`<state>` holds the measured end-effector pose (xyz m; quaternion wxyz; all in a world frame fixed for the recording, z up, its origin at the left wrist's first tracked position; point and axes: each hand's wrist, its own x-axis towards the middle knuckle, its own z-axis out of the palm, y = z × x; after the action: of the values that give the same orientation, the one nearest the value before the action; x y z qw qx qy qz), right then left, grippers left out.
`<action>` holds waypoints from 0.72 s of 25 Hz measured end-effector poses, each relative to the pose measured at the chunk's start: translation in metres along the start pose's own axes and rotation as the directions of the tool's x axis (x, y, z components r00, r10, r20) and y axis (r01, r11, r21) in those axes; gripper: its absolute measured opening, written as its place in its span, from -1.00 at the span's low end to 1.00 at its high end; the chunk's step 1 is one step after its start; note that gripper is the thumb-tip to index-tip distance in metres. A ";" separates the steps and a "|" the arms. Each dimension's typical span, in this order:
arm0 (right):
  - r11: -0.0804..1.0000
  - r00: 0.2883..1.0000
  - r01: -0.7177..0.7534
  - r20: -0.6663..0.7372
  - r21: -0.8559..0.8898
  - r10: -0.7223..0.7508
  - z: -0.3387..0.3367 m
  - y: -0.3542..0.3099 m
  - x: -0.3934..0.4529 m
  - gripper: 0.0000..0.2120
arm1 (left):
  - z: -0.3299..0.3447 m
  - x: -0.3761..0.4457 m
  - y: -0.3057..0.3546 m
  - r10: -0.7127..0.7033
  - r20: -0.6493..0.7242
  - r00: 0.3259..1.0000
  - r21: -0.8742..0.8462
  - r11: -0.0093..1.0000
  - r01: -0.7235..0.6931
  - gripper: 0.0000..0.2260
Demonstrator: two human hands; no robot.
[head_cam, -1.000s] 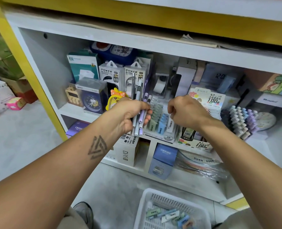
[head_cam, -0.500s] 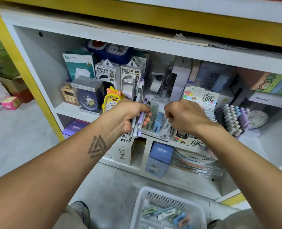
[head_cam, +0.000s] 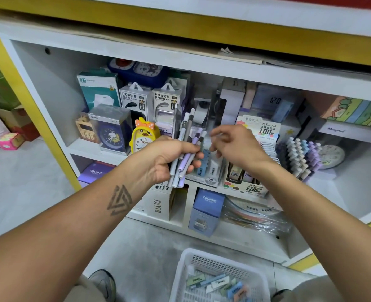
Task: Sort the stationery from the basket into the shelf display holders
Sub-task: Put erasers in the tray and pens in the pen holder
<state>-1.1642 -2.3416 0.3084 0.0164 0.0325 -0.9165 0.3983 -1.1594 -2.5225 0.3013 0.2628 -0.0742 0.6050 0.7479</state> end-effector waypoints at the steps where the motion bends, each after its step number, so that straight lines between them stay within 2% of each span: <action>1: 0.960 0.998 -0.064 0.005 0.274 0.065 -0.002 -0.004 -0.001 -0.90 | 0.001 0.000 0.000 0.007 0.008 1.000 0.008 1.000 -0.007 -0.90; 2: 0.891 0.995 -0.093 0.024 0.445 0.092 -0.004 -0.007 -0.002 -0.88 | 0.003 -0.001 0.000 0.013 0.019 1.000 0.018 1.000 -0.014 -0.88; 3: 0.838 0.994 -0.107 0.042 0.535 0.100 -0.005 -0.008 -0.003 -0.86 | 0.005 -0.001 0.000 0.018 0.031 0.999 0.025 1.000 -0.019 -0.87; 7: 0.731 0.987 -0.159 0.082 0.664 0.140 -0.012 -0.006 -0.005 -0.82 | 0.010 -0.002 0.000 0.012 0.099 0.995 0.013 1.000 -0.013 -0.77; 9: 0.700 0.988 -0.135 0.046 0.701 0.145 -0.021 -0.004 -0.006 -0.82 | 0.011 -0.002 0.000 0.002 0.108 0.994 -0.014 1.000 -0.001 -0.75; 12: 0.683 0.990 -0.017 -0.082 0.730 0.113 -0.040 0.004 -0.007 -0.83 | 0.014 0.002 0.000 -0.001 0.046 0.999 -0.041 0.999 0.003 -0.79; 14: 0.690 0.982 0.053 -0.164 0.721 0.095 -0.058 0.013 -0.013 -0.83 | 0.019 0.006 -0.001 0.011 0.004 1.000 0.006 1.000 -0.011 -0.85; 18: 0.742 0.960 0.088 -0.256 0.665 0.116 -0.102 0.047 -0.037 -0.87 | 0.049 0.009 -0.007 0.015 0.080 0.997 0.078 0.997 -0.021 -0.90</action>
<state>-1.1306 -2.2335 0.3417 0.1303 -0.0276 -0.7002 0.7014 -1.1538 -2.4726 0.3035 0.2826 -0.0286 0.6238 0.7281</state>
